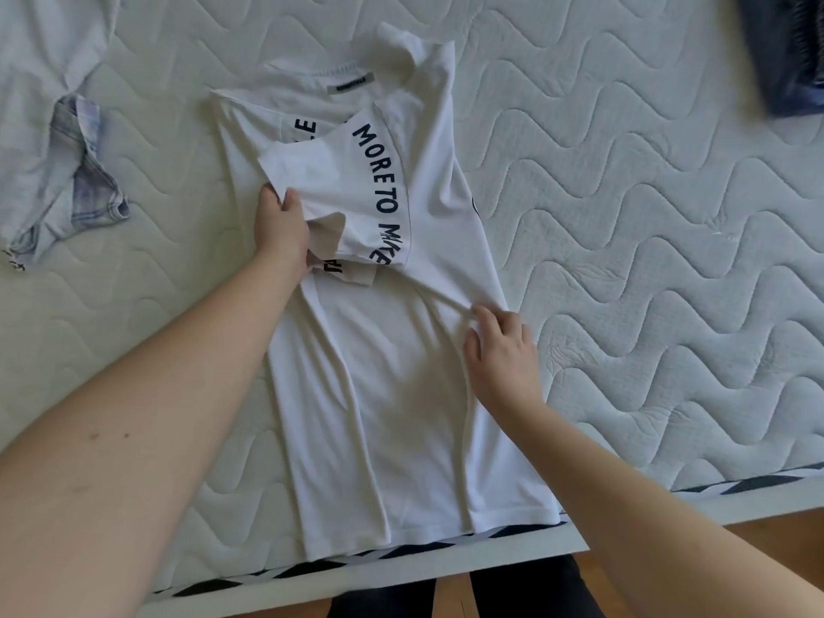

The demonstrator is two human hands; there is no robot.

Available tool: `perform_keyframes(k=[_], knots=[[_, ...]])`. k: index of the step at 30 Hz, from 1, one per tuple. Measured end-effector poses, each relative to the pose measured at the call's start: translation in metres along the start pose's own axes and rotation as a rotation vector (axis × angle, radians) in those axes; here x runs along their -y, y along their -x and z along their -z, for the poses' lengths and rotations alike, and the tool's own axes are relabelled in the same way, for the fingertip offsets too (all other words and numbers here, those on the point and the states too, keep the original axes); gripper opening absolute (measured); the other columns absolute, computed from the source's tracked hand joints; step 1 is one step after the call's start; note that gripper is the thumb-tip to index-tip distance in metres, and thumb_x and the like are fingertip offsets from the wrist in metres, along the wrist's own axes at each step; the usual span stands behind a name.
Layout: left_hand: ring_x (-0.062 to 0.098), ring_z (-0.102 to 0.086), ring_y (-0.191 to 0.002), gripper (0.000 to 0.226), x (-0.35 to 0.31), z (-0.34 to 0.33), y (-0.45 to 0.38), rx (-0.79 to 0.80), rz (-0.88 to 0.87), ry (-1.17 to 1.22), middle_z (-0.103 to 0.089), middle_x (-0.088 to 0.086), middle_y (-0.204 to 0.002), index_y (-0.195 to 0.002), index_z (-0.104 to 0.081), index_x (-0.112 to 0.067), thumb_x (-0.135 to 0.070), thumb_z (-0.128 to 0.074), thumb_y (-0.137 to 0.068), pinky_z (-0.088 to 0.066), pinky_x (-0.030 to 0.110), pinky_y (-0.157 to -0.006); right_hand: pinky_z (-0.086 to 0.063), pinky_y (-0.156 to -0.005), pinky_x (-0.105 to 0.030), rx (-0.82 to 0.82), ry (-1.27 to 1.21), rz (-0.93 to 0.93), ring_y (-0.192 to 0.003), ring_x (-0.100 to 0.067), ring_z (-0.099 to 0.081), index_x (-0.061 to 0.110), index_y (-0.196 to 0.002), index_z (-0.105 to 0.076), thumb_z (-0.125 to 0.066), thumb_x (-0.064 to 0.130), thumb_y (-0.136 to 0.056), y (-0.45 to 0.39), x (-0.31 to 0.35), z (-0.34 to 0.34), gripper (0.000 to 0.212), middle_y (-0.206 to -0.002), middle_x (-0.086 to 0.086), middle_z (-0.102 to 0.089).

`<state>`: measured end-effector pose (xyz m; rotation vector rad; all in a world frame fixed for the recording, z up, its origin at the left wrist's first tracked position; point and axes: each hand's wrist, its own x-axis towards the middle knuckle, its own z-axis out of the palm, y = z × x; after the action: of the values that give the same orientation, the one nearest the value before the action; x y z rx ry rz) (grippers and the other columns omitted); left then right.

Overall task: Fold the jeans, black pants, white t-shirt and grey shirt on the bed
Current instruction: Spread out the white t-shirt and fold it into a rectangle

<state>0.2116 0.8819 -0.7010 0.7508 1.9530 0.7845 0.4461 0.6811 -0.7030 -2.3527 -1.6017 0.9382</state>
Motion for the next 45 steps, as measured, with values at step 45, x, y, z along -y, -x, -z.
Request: perform_keyframes(k=[45], knots=[[0.026, -0.067, -0.089, 0.028, 0.129, -0.049, 0.219, 0.380, 0.165, -0.169, -0.070, 0.013, -0.100, -0.104, -0.053, -0.014, -0.024, -0.072, -0.086, -0.055, 0.040, -0.085, -0.036, -0.085, -0.015, 0.148, -0.280, 0.121, -0.105, -0.008, -0.053, 0.020, -0.126, -0.056, -0.039, -0.001, -0.090, 0.020, -0.055, 0.016, 0.045, -0.120, 0.005, -0.058]])
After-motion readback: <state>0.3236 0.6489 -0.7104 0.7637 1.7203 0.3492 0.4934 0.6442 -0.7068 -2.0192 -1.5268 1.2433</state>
